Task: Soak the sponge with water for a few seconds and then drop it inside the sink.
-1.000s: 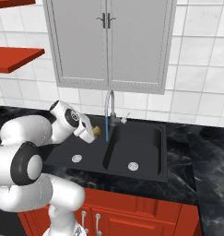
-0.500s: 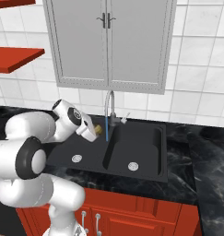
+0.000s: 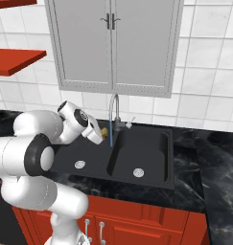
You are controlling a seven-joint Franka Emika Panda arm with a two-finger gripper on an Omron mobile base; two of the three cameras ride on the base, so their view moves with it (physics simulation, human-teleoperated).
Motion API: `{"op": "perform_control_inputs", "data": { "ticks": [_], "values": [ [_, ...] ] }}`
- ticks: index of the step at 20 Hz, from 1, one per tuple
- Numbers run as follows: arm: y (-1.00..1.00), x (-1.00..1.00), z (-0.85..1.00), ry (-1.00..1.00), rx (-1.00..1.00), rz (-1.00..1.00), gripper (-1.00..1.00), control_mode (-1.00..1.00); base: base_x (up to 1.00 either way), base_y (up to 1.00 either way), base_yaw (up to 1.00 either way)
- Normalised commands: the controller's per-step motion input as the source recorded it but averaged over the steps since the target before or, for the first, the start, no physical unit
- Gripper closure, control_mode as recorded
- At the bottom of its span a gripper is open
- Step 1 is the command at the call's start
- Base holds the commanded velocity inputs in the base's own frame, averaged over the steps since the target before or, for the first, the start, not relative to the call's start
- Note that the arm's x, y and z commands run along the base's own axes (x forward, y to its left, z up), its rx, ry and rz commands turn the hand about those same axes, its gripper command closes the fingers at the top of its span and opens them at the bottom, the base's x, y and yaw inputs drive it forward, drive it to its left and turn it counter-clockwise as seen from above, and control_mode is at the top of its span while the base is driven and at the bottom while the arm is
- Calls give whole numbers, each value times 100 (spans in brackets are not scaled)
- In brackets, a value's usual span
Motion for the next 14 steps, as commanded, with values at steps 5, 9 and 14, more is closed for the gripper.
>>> {"op": "perform_control_inputs", "data": {
  "ticks": [5, 9, 14],
  "values": [
    [0, 11, -1, 0, 0, 0, 100, -100, 0, 0, 0],
    [0, 4, -1, 0, 0, 0, 100, -100, 0, 0, 0],
    [-3, 15, -7, 0, 0, 0, 100, -100, 0, 0, 0]
  ]
}}
